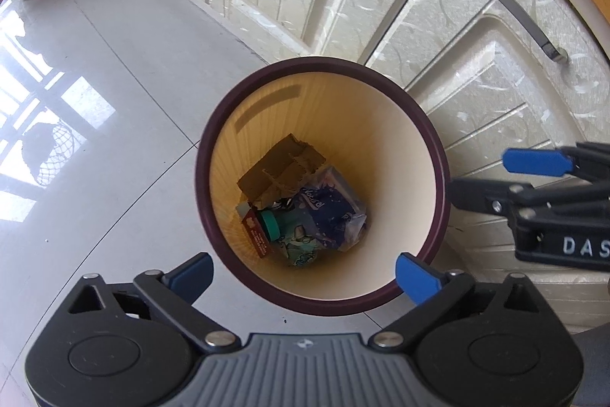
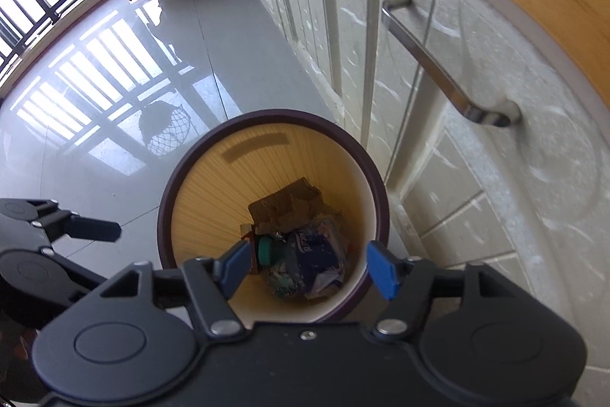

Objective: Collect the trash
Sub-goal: 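Open the left tool to drop the teal cap while the right tool releases the cardboard, then move both open tools from the wastebasket back over the bench trash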

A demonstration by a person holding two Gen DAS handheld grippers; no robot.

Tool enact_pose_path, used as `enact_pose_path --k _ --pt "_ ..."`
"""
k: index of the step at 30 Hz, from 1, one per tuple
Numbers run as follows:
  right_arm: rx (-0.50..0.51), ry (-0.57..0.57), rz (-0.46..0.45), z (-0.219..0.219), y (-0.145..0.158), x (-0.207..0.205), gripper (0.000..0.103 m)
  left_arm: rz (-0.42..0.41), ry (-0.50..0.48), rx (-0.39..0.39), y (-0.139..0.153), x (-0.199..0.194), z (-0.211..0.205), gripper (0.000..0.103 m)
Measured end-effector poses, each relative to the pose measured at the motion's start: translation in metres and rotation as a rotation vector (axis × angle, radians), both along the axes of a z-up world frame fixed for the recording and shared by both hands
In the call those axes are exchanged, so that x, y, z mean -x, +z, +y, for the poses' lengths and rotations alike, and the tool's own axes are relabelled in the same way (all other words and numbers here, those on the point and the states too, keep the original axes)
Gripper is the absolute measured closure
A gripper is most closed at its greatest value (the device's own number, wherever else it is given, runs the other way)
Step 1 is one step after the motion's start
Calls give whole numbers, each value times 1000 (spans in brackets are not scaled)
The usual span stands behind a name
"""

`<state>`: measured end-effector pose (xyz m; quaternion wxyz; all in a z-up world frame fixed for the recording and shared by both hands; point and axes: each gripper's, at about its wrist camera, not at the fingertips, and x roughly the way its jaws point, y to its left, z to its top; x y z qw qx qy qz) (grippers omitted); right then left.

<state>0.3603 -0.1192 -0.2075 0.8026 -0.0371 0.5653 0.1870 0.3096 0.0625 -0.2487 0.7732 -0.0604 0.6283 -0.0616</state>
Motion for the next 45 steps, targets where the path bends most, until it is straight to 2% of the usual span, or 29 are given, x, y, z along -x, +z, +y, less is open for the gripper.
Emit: enact_pose_path --k 9,16,22,32,37,45 --pt "30 -32 -24 -15 7 15 17 -23 45 -16 13 15 9 0" --pt "51 -43 -60 -18 16 24 0 -60 95 -46 28 26 19 0" --pt "58 -51 -84 -23 25 35 0 -90 110 -54 41 35 23 0" --pt "28 -84 -184 -33 62 53 0 -170 141 -65 72 54 33 0" --pt "3 -91 -247 -38 85 65 0 -255 149 -63 95 61 34 0" --pt "-54 -106 -416 -45 134 83 0 -417 167 -25 140 68 30 0"
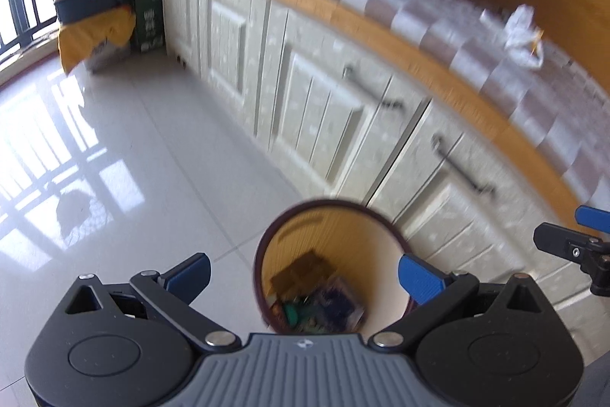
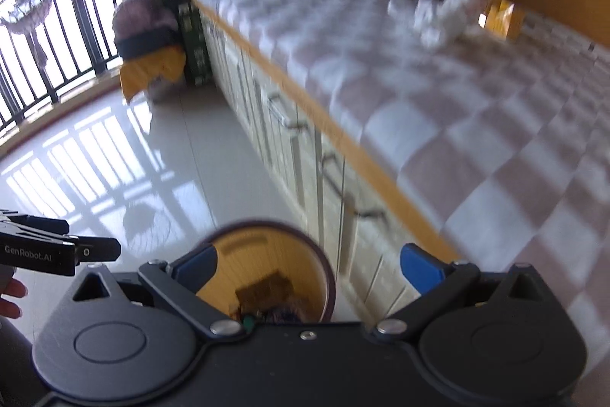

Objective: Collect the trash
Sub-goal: 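Move both open tools from the wastebasket back over the bench trash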

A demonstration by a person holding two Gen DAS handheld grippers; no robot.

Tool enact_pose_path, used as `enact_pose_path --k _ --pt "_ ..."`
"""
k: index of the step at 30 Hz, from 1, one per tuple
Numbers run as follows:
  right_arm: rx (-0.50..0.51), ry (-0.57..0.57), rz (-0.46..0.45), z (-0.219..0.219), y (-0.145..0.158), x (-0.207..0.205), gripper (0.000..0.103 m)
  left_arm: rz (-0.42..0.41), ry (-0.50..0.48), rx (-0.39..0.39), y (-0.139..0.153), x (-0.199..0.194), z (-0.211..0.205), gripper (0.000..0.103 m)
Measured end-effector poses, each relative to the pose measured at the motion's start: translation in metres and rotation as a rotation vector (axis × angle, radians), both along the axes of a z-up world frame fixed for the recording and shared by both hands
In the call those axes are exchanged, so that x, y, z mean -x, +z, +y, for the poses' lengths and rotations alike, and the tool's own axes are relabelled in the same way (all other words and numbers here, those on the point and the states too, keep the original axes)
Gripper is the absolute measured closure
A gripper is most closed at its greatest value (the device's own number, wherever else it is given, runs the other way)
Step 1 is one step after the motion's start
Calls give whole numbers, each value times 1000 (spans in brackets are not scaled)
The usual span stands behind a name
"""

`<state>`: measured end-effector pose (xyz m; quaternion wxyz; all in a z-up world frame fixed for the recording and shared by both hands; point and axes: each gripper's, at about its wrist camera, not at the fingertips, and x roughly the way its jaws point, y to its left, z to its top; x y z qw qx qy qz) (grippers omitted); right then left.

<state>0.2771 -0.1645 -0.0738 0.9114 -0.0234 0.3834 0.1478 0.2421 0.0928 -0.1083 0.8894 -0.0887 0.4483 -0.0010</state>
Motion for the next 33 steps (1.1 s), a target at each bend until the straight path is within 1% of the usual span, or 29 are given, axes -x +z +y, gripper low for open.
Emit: enact_pose_path --k 2,5,11,17,23,26,29,30,33 --pt "-27 -2 -52 -3 14 4 0 -42 7 7 11 1 -1 0" --pt "-52 -19 -133 -8 35 6 0 -102 18 51 29 3 -2 0" --pt "-45 -79 -296 -27 67 9 0 -227 16 71 60 0 -10 0" --pt "-22 -132 -438 -47 94 1 0 -351 -21 78 91 -15 -26 0" --pt "13 -177 -528 -70 112 -21 0 -487 -81 40 121 -45 -63 0" --pt "27 -203 -572 -83 121 -38 0 -534 -127 43 132 -66 -85 0" --pt "45 -235 -603 -99 127 -61 0 -586 -175 27 141 -87 -107 0" --pt "45 -241 -608 -104 129 -71 0 -600 -190 28 144 -93 -113 0" --pt "40 -260 -614 -123 135 -100 0 -618 -239 66 148 -116 -130 0"
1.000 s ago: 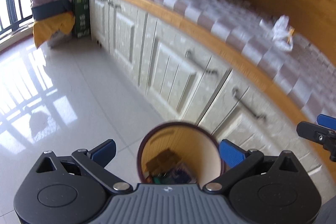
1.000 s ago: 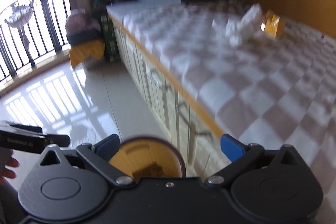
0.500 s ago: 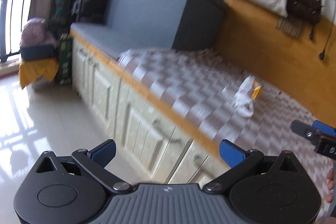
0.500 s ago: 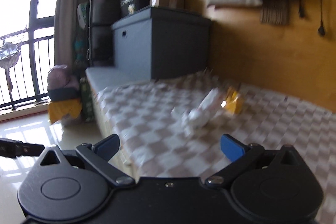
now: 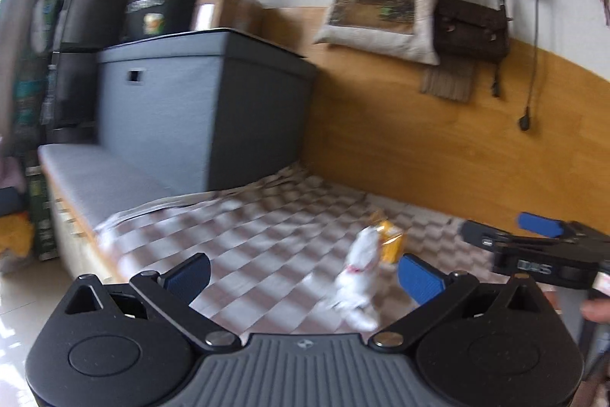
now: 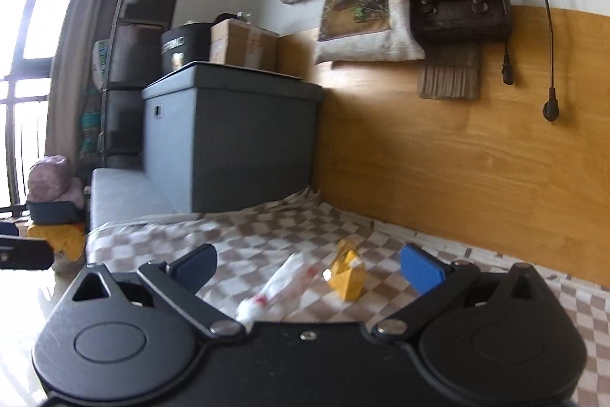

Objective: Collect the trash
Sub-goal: 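Move both open tools from the wastebasket back over the bench trash, then grasp the white plastic bag bundle with the left tool while the right tool grasps the yellow box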

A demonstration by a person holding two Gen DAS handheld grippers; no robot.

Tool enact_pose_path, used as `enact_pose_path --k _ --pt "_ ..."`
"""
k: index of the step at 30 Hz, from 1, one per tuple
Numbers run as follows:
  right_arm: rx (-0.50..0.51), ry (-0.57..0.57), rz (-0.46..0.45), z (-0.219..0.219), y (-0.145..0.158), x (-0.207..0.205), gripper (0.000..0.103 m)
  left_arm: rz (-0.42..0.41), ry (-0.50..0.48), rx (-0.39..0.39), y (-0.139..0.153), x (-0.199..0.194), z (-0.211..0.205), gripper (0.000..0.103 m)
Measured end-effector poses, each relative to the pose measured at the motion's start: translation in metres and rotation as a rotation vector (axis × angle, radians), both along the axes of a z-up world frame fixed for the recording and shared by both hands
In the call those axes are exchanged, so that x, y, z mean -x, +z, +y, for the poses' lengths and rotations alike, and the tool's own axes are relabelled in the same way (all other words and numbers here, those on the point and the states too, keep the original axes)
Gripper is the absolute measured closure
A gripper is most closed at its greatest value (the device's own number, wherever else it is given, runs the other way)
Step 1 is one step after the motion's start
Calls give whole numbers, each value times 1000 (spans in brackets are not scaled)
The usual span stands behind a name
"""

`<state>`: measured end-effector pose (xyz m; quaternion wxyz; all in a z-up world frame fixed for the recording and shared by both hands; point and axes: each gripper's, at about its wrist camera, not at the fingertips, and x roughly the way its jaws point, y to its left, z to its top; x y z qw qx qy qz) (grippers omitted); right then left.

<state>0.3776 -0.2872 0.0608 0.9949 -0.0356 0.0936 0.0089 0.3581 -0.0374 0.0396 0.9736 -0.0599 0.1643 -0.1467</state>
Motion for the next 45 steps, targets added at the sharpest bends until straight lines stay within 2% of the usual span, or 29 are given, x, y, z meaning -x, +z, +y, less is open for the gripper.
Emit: enact_pose_path --k 6,13,20,23,25,29,33,36,39,42,43,45 --pt "-22 -47 20 -35 3 -61 0 -39 -95 -54 0 -43 -43 0" --pt "-86 -67 107 -70 -18 -130 0 -2 -231 -154 -26 -92 -89 0" --pt "-55 -73 187 -79 -49 -182 0 49 -303 -181 -60 -130 -114 0" --pt "-23 -46 223 -77 -60 -195 1 48 -323 -194 -72 -142 -121 5" --pt "-7 -24 246 -75 -66 -202 9 47 -317 -195 -78 -149 -122 15" --pt "12 25 291 -67 -75 -214 16 80 -320 -177 -88 -162 -120 22" --pt "34 56 304 -55 -80 -218 27 115 -350 -206 -97 -168 -122 34" --pt "57 74 327 -47 -82 -224 36 127 -358 -236 -101 -169 -122 36" --pt "60 70 347 -42 -83 -232 41 162 -338 -224 -102 -175 -119 37" --pt "48 54 371 -41 -86 -237 58 203 -309 -210 -105 -183 -118 41" --pt "43 47 377 -42 -87 -238 68 214 -300 -203 -106 -185 -117 42" --pt "27 33 374 -44 -89 -234 68 229 -280 -191 -107 -188 -116 47"
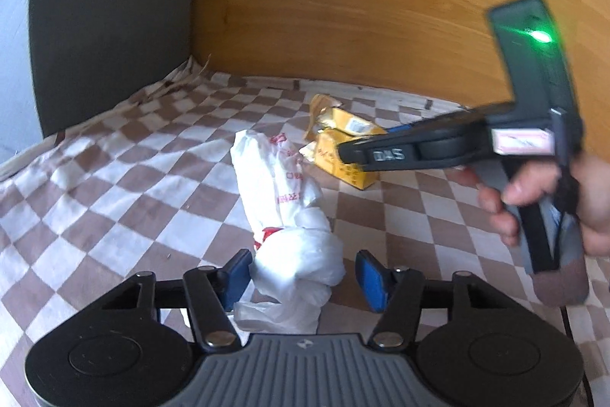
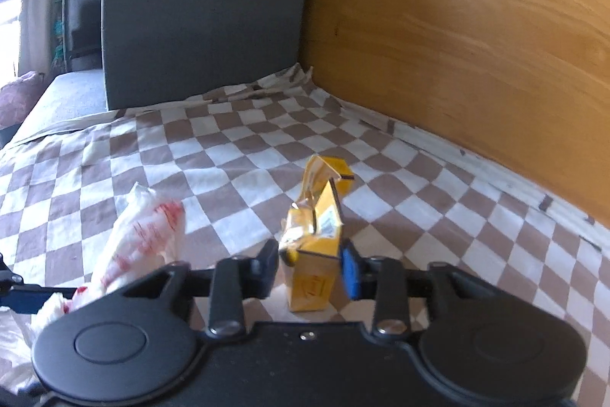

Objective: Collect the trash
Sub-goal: 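Grasp the white plastic bag bundle with the left tool while the right tool grasps the yellow box, then carry the white bag and yellow box in both tools over the wastebasket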

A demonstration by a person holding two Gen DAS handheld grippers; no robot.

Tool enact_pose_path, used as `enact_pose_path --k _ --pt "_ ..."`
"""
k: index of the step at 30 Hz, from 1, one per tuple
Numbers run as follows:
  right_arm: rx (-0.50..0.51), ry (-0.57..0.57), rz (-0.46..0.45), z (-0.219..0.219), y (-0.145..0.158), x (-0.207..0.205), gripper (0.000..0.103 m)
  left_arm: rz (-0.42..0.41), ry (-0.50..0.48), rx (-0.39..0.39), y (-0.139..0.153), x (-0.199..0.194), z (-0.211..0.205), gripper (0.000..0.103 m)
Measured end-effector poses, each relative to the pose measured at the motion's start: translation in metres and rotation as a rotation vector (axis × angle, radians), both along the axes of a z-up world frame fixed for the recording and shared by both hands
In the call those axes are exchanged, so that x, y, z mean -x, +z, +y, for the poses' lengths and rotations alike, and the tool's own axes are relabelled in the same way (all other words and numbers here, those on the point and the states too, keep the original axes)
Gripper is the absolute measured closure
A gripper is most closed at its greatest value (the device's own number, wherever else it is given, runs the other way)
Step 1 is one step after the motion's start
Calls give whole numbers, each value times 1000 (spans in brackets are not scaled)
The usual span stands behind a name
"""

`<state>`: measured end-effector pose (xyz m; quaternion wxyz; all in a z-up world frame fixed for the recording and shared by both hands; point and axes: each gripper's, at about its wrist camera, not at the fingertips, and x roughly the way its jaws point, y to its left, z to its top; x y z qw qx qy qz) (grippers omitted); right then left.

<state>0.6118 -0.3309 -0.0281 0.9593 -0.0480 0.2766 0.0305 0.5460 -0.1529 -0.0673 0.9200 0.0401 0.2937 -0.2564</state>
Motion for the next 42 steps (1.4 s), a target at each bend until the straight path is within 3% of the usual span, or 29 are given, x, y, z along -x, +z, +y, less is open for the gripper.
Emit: enact_pose_path --k 3,13,33,42 --pt "-41 -15 -22 -3 -3 18 69 -5 50 4 -1 3 4 54" --pt "-98 -59 -25 -3 6 82 75 32 125 32 6 28 12 56" --pt "-167 -84 -40 13 46 234 76 -43 164 57 61 145 37 56" --pt "-178 -100 -56 20 54 289 76 -66 192 54 68 198 55 56"
